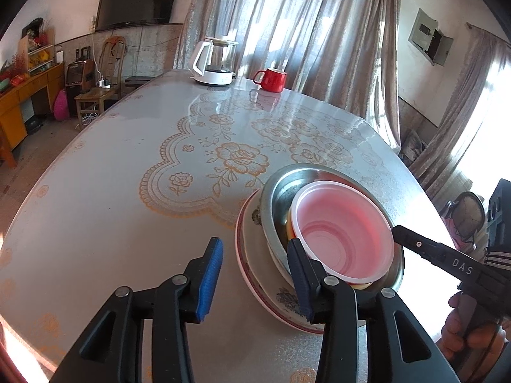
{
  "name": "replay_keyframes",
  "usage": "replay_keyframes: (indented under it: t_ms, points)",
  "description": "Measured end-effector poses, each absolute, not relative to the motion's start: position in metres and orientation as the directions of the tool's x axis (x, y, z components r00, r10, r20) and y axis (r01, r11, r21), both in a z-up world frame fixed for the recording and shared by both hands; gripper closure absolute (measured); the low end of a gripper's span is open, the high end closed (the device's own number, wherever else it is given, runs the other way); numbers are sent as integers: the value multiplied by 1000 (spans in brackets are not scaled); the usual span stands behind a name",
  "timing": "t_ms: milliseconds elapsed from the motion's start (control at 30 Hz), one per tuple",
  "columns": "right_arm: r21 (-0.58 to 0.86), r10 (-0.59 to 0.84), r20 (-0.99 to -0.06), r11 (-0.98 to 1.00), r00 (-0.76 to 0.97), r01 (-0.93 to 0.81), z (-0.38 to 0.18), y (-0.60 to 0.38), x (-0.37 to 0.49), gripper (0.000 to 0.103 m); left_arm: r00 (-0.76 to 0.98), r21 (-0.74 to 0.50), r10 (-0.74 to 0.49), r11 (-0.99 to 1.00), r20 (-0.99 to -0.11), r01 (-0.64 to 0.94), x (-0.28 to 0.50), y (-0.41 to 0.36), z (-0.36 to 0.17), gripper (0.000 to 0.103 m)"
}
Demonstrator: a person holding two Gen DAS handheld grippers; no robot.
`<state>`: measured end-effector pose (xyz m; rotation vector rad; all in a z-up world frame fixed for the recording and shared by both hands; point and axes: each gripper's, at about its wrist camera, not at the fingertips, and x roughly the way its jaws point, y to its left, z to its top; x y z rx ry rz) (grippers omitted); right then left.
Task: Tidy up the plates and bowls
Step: 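Open both tools and pull them back from the steel bowl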
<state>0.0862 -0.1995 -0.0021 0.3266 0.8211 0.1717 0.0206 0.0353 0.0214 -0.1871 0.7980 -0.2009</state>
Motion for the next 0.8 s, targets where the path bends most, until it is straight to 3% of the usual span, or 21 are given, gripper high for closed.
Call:
replay_keyframes:
  t_ms: [300, 533, 800]
  points:
    - [248, 174, -650, 969, 739, -11, 19, -189, 70, 64, 716, -176, -146, 984, -682, 33, 13, 40, 27, 51]
    - [170, 106, -630, 986, 770, 3, 24, -177, 60, 59, 759, -129, -76, 992, -647, -11, 4, 41, 35, 27]
    - [155, 91, -623, 988, 777, 9, 25, -172, 54, 58, 778, -97, -41, 995, -627, -25, -3, 37, 40, 23]
